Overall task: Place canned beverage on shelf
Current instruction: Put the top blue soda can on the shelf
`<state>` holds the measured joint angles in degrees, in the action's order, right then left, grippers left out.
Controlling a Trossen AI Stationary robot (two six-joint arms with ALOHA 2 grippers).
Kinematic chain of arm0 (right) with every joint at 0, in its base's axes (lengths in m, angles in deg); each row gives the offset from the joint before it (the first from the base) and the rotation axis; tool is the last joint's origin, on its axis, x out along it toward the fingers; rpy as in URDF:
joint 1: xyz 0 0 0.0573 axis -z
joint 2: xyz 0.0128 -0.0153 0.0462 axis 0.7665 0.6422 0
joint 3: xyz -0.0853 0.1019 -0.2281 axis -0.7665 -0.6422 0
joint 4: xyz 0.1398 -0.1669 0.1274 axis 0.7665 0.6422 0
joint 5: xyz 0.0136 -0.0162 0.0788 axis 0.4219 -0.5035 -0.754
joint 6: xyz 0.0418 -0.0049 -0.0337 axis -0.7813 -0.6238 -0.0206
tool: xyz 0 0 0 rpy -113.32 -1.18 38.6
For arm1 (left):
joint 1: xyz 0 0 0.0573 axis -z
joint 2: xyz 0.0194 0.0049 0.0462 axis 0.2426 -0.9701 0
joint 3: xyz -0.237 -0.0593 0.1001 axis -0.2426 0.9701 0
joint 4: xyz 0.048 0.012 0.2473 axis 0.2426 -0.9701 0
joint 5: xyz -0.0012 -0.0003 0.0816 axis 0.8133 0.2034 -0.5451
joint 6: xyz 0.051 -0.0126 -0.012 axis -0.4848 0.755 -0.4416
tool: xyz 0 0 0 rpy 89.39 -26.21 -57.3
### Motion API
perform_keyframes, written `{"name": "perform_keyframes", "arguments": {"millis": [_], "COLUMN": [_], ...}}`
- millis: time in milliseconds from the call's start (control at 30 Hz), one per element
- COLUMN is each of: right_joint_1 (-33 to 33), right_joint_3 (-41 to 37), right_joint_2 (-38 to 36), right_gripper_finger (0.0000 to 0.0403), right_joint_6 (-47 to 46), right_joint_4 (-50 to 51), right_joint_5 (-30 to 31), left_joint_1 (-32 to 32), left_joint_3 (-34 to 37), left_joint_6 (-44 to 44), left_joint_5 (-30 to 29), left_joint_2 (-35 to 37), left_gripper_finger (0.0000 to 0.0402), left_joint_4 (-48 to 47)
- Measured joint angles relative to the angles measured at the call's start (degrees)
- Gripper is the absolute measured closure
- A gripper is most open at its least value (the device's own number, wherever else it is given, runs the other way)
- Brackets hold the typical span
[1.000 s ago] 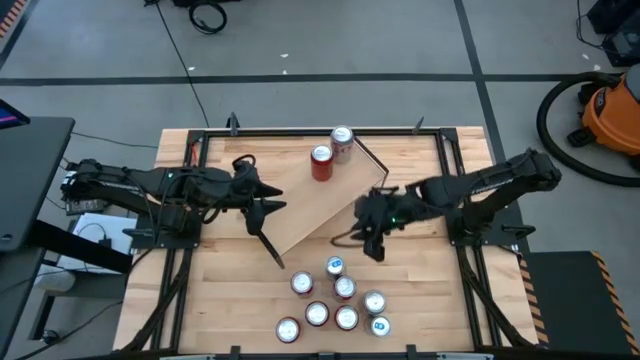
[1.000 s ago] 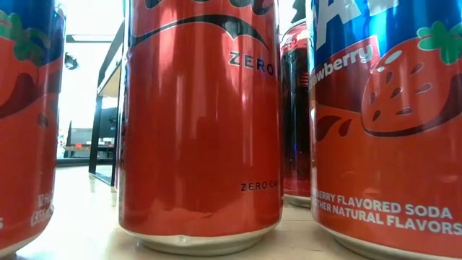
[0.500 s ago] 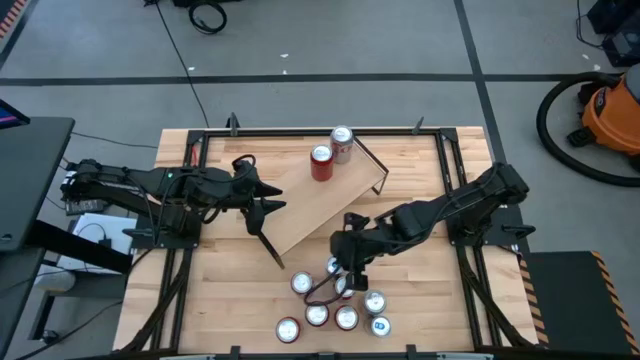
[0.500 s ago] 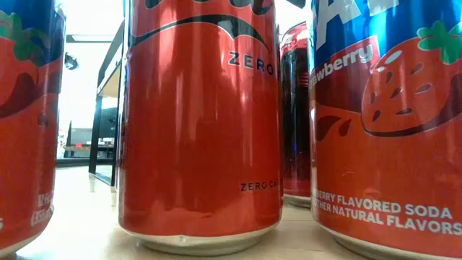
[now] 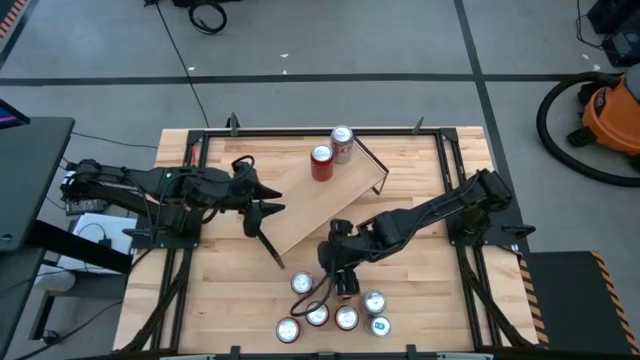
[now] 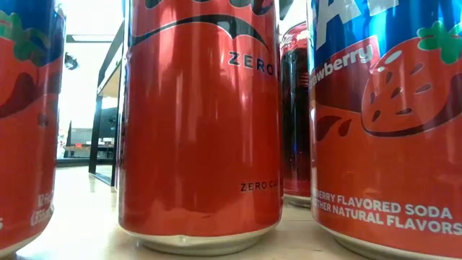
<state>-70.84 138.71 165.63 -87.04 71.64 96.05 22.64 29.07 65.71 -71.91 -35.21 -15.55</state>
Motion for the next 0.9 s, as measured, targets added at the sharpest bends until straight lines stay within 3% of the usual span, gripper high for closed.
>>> {"name": "perform_keyframes", "arguments": {"millis": [233, 900], "right_joint_1": [0.85, 1.14], "right_joint_3": [-4.17, -9.83], "right_joint_2": [0.02, 0.00], "right_gripper_finger": [0.0072, 0.0076], "right_joint_6": [-0.59, -0.52], "right_joint_4": [-1.03, -5.91], "right_joint_5": [-0.03, -3.40], "left_joint_1": [0.00, -0.17], "left_joint_3": [0.02, 0.02], "left_joint_6": [0.00, -1.60], "left_joint_5": [0.04, 0.04], "left_joint_2": [0.41, 0.55], "left_gripper_finger": [0.0208, 0.0208], "left_joint_4": [-0.92, -2.87]}}
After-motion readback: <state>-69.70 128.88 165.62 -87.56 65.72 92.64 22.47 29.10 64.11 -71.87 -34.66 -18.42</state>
